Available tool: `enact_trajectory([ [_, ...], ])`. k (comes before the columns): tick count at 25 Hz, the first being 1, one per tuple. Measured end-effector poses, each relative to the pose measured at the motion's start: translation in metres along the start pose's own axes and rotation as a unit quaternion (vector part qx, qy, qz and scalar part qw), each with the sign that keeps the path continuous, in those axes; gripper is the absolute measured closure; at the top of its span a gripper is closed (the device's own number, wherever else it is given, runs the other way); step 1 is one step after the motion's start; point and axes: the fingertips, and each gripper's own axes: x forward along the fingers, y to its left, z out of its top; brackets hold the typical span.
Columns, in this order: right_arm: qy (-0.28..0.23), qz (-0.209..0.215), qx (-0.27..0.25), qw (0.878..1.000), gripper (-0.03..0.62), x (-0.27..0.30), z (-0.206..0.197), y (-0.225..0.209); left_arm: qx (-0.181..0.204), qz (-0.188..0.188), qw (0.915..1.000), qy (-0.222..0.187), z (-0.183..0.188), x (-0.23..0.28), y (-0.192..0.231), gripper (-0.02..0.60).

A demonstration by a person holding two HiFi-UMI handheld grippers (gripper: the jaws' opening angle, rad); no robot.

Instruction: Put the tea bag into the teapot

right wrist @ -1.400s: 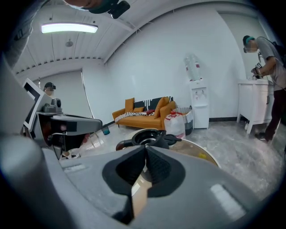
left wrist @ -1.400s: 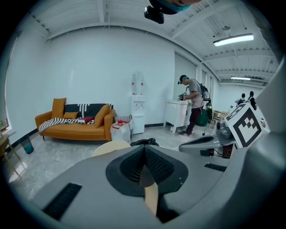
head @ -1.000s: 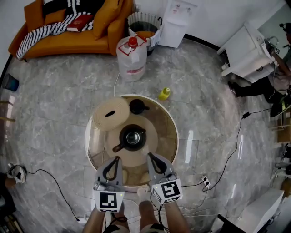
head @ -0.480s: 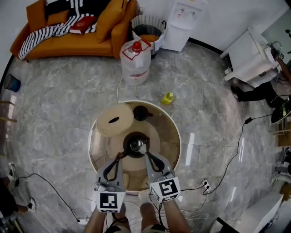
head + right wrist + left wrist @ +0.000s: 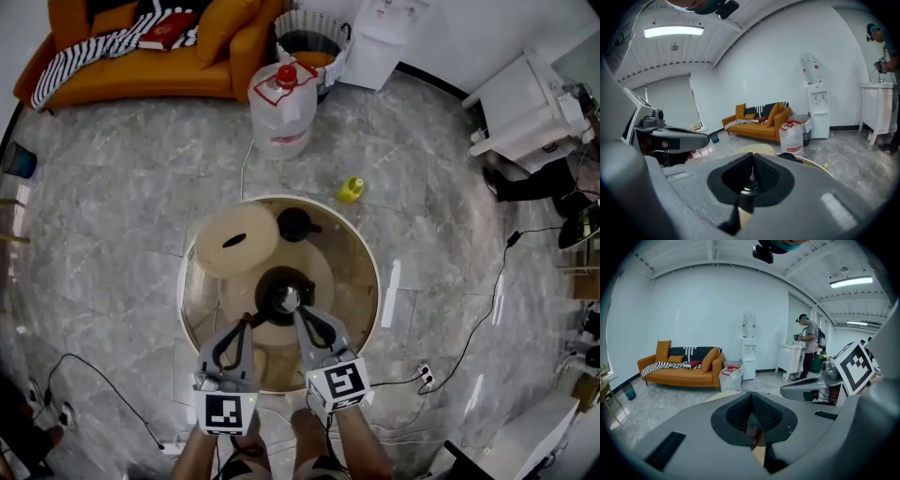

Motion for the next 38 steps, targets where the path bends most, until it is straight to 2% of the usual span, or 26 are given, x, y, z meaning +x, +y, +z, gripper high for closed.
enact_trajectory([
  [14, 0.015, -0.002, -0.008, 1.0, 0.588, 0.011, -0.019, -0.002, -0.012, 0.002, 0.9999, 0.012, -0.018, 0.005, 0.003, 0.565],
  [17, 0.012, 0.008, -0.009, 1.0, 0.501, 0.012, -0.02, 0.003, -0.007, 0.001, 0.9999, 0.011, -0.021, 0.005, 0.004, 0.565],
  [20, 0.009, 0.01, -0.009, 1.0, 0.456, 0.011, -0.02, 0.005, -0.006, 0.001, 1.0, 0.007, -0.02, 0.005, 0.005, 0.565],
  [27, 0.007, 0.008, -0.006, 1.0, 0.456, 0.01, -0.018, 0.005, -0.004, 0.002, 1.0, 0.009, -0.014, 0.001, 0.006, 0.565],
  [38, -0.01, -0.005, -0.017, 1.0, 0.456, -0.005, 0.027, 0.009, 0.01, -0.001, 0.9999, -0.014, 0.03, -0.017, 0.004, 0.565],
])
